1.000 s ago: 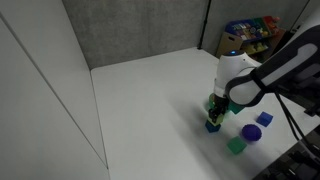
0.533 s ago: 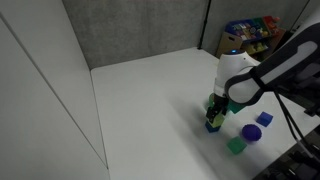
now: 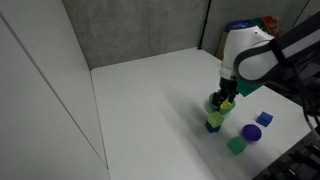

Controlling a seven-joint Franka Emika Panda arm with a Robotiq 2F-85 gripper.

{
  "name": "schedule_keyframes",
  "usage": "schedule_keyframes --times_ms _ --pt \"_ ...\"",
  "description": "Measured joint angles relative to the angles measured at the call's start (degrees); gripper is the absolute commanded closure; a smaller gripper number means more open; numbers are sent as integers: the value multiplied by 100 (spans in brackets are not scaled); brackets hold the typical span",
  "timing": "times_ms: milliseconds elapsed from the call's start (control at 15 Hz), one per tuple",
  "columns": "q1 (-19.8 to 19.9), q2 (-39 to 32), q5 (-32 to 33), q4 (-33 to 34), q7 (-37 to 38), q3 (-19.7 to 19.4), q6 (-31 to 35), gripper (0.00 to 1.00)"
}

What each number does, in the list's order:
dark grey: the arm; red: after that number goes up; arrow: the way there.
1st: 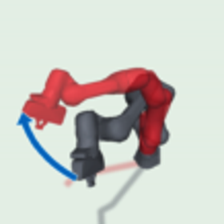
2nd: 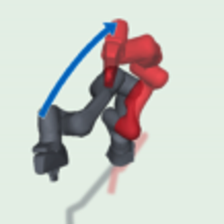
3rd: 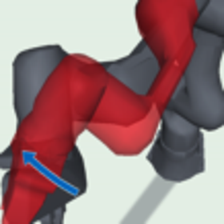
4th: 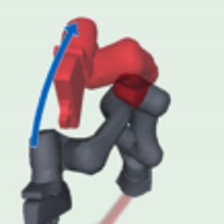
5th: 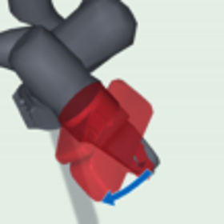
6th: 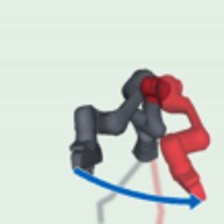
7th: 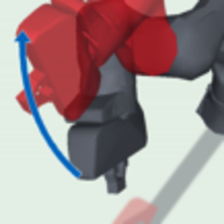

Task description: Remove the light green block from the green bowl and place it on top of the navy blue block

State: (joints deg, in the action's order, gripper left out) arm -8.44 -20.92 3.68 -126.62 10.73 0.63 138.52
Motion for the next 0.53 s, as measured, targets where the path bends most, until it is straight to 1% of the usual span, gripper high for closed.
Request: schedule_keyframes --times_ms 200,533 --pt "149 571 27 -391 -131 -27 -276 0" --pt "555 1667 27 -1380 -619 -106 -492 0"
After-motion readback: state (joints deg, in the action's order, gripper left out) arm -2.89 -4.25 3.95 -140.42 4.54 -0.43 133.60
